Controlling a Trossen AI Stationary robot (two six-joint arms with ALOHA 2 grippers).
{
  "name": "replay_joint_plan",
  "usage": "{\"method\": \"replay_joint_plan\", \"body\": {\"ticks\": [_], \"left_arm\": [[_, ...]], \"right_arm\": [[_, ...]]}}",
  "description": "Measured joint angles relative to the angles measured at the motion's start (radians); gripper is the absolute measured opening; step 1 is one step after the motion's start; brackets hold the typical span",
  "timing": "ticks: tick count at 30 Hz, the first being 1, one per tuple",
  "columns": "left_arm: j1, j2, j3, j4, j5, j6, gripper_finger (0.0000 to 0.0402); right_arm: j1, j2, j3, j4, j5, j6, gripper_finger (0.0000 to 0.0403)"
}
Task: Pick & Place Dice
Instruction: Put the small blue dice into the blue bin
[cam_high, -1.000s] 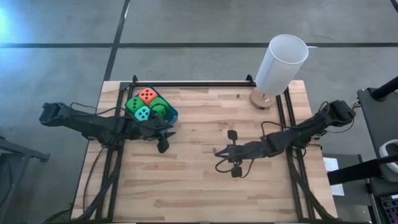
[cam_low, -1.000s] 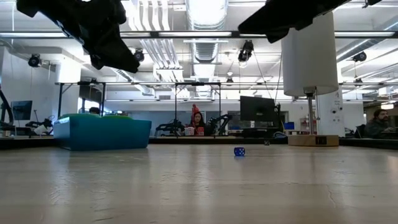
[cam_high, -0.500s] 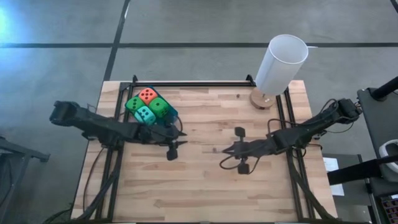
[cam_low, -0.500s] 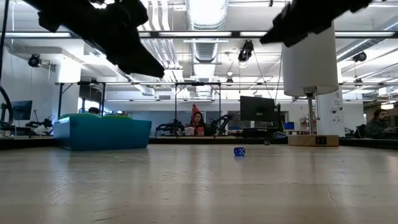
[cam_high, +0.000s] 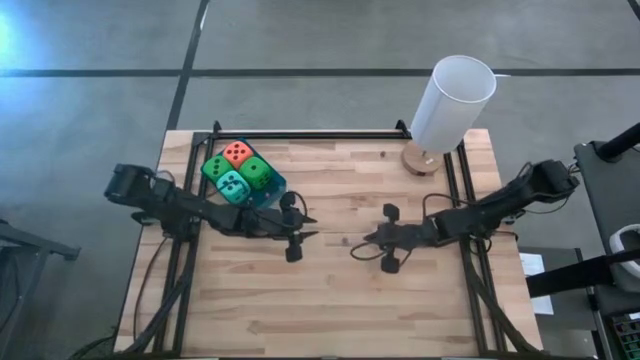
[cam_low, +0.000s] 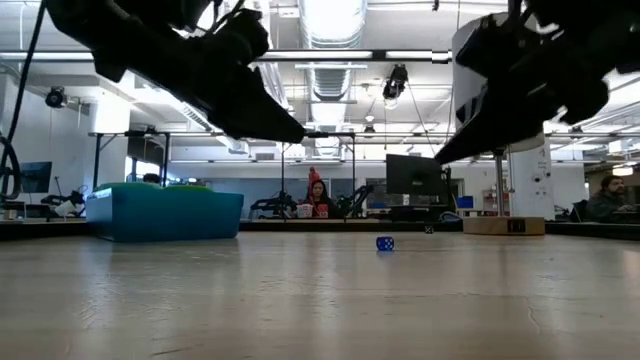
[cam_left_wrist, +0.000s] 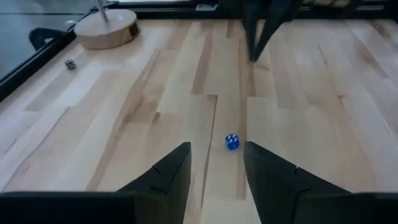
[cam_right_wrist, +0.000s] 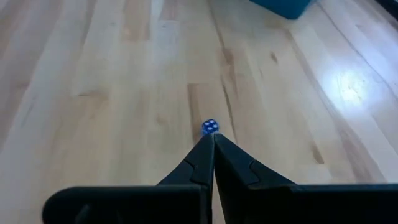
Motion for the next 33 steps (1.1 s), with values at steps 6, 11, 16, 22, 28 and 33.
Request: {"method": "replay_joint_plan", "body": {"ticks": [6, 11, 16, 22, 28, 33], "left_arm": [[0.000, 0.029, 0.040, 0.001, 0.027, 0.007, 0.0157], [0.000, 0.021, 0.050, 0.004, 0.027, 0.012, 0.0153], [0.000, 0.020, 0.049, -0.009, 0.027, 0.031, 0.0150], [0.000, 0.020, 0.049, -0.017, 0.024, 0.034, 0.0154], [0.000, 0.019, 0.049, -0.026, 0.024, 0.034, 0.0152], [-0.001, 0.019, 0.049, -0.030, 0.024, 0.034, 0.0148]], "right_arm": [[-0.045, 0.116, -0.018, 0.112, -0.004, 0.000, 0.0008], [-0.063, 0.230, 0.021, 0.118, -0.008, -0.003, 0.0008], [-0.084, 0.339, 0.053, 0.163, -0.008, -0.006, 0.0008], [-0.121, 0.414, 0.072, 0.226, -0.081, -0.006, 0.0008], [-0.125, 0.450, 0.110, 0.230, -0.082, -0.025, 0.0008], [-0.125, 0.492, 0.149, 0.228, -0.083, -0.036, 0.0008]]}}
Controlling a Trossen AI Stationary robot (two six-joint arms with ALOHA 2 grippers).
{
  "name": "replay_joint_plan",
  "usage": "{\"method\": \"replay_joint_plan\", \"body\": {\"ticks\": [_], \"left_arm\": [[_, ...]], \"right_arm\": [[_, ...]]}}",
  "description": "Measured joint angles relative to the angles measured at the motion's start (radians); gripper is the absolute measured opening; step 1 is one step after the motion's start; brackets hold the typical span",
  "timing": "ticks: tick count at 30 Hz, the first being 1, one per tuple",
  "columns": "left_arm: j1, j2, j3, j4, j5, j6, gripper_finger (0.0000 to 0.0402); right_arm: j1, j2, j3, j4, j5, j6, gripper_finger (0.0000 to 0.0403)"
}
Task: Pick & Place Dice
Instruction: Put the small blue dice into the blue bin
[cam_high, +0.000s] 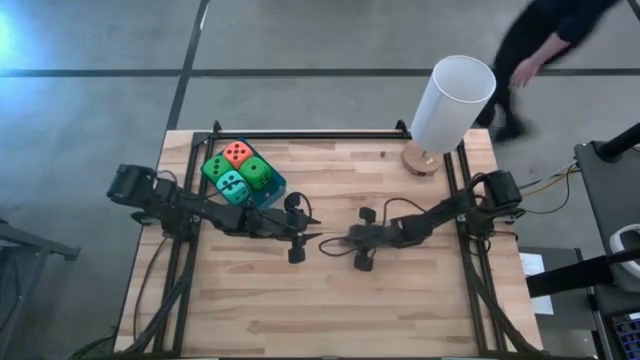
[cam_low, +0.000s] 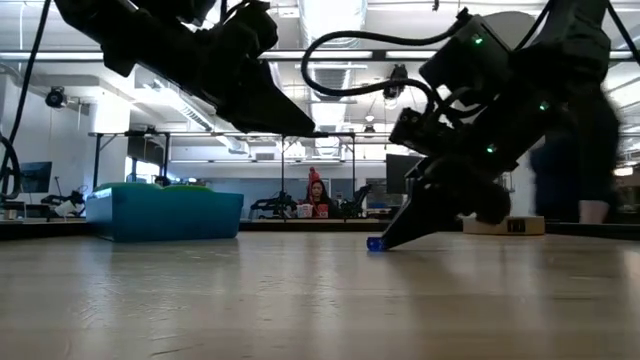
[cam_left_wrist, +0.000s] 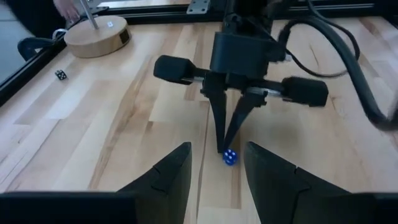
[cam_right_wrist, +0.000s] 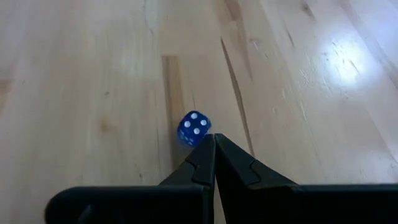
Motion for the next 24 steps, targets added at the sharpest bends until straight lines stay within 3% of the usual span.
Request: {"method": "replay_joint_plan", "body": {"ticks": [14, 24], "left_arm": [[0.000, -0.001, -0.001, -0.016, 0.000, 0.000, 0.0151], [0.000, 0.003, -0.001, -0.011, 0.000, -0.004, 0.0152]], "right_arm": [[-0.002, 0.004, 0.071, -0.011, -0.007, -0.048, 0.0008], [0.014, -0.214, 0.045, -0.224, 0.008, -0.055, 0.0008]]}}
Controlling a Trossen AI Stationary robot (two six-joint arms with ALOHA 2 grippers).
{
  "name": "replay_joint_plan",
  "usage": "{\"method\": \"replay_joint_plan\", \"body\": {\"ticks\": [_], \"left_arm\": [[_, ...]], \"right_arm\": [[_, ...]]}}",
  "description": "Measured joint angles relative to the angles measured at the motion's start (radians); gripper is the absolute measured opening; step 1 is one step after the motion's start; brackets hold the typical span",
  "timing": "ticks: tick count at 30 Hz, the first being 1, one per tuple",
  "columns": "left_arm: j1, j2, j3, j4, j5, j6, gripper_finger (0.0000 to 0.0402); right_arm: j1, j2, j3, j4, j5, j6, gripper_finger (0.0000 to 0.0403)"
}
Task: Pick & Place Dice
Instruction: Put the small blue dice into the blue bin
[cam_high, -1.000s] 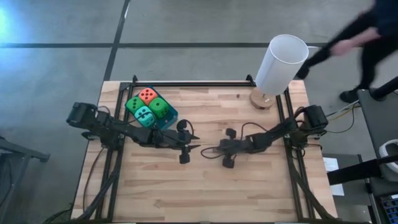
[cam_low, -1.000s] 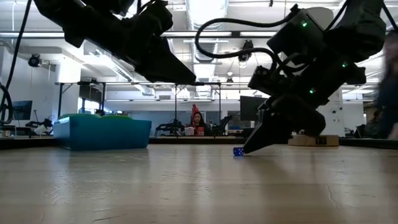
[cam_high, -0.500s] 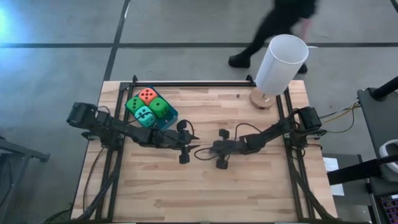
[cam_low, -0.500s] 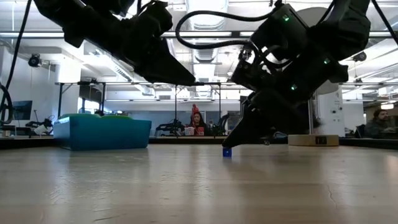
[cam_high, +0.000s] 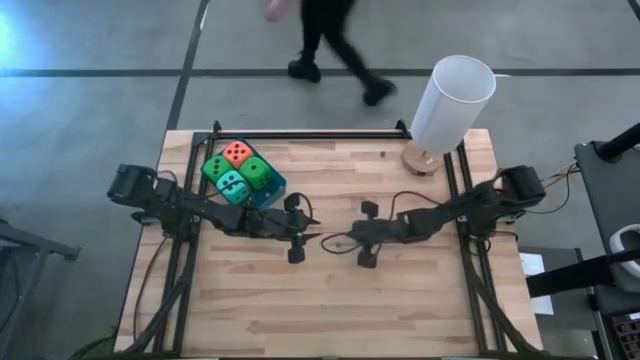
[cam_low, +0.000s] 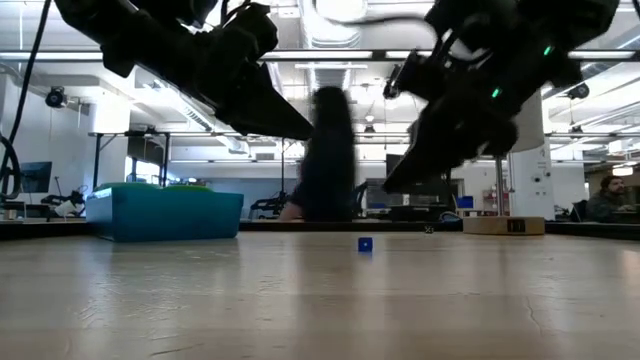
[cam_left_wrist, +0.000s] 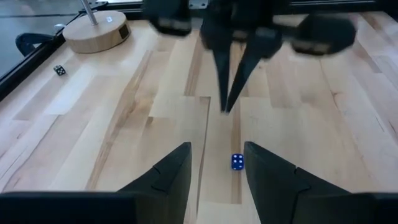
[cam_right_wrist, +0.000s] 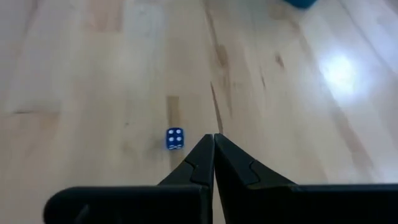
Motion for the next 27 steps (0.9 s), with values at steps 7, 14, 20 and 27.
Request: {"method": "replay_joint_plan", "body": {"ticks": [7, 14, 20, 27], "left_arm": [[0.000, 0.062, 0.002, 0.070, 0.008, -0.003, 0.0152], [-0.001, 0.225, 0.098, 0.081, 0.008, -0.032, 0.0148], [-0.001, 0.370, 0.238, -0.004, 0.031, -0.035, 0.0154], [-0.001, 0.456, 0.333, -0.119, 0.042, -0.032, 0.0150]], "right_arm": [[0.051, -0.174, -0.002, -0.130, 0.000, -0.009, 0.0008], [0.109, -0.293, -0.002, -0.179, 0.028, -0.016, 0.0008], [0.134, -0.318, -0.007, -0.189, 0.059, -0.030, 0.0008], [0.138, -0.317, -0.010, -0.193, 0.078, -0.031, 0.0008]]}}
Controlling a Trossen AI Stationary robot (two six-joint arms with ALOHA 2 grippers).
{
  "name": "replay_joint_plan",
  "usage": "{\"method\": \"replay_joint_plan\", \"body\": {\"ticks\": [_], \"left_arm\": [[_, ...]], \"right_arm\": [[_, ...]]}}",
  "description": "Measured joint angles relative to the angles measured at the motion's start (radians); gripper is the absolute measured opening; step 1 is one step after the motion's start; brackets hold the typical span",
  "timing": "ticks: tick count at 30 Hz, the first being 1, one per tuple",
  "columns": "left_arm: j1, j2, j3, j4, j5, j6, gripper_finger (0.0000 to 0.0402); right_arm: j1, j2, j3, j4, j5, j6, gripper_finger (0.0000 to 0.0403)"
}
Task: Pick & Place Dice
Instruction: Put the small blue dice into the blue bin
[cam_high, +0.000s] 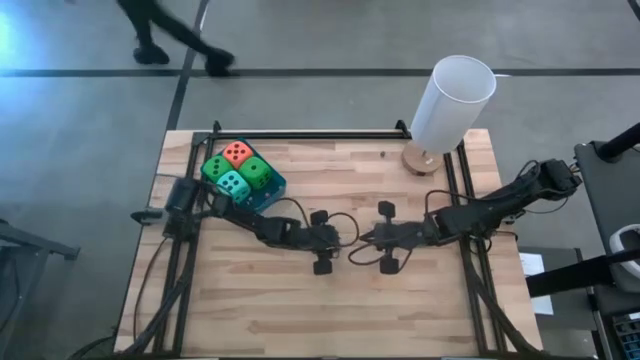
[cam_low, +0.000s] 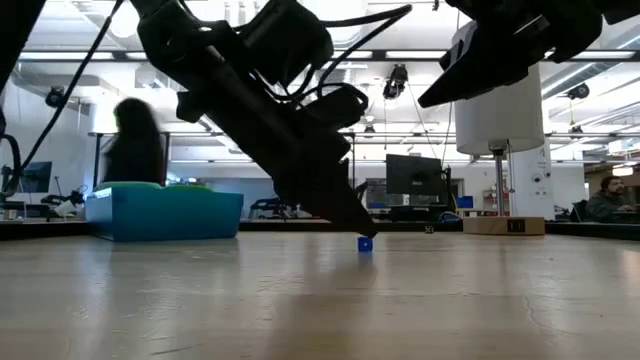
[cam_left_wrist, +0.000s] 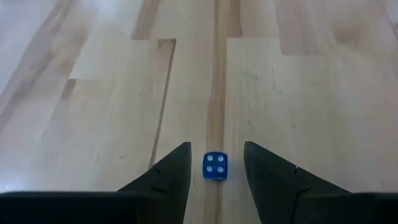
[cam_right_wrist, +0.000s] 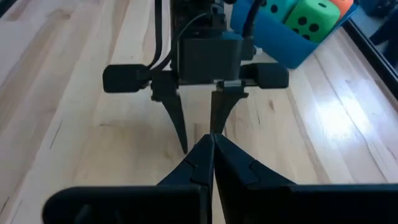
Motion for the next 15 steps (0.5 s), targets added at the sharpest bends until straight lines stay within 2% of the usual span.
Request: {"method": "replay_joint_plan", "body": {"ticks": [15], "left_arm": [[0.010, 0.004, -0.010, 0.004, 0.000, -0.009, 0.0153]], "right_arm": [[0.000, 0.001, -0.001, -0.001, 0.000, 0.000, 0.0008]]}}
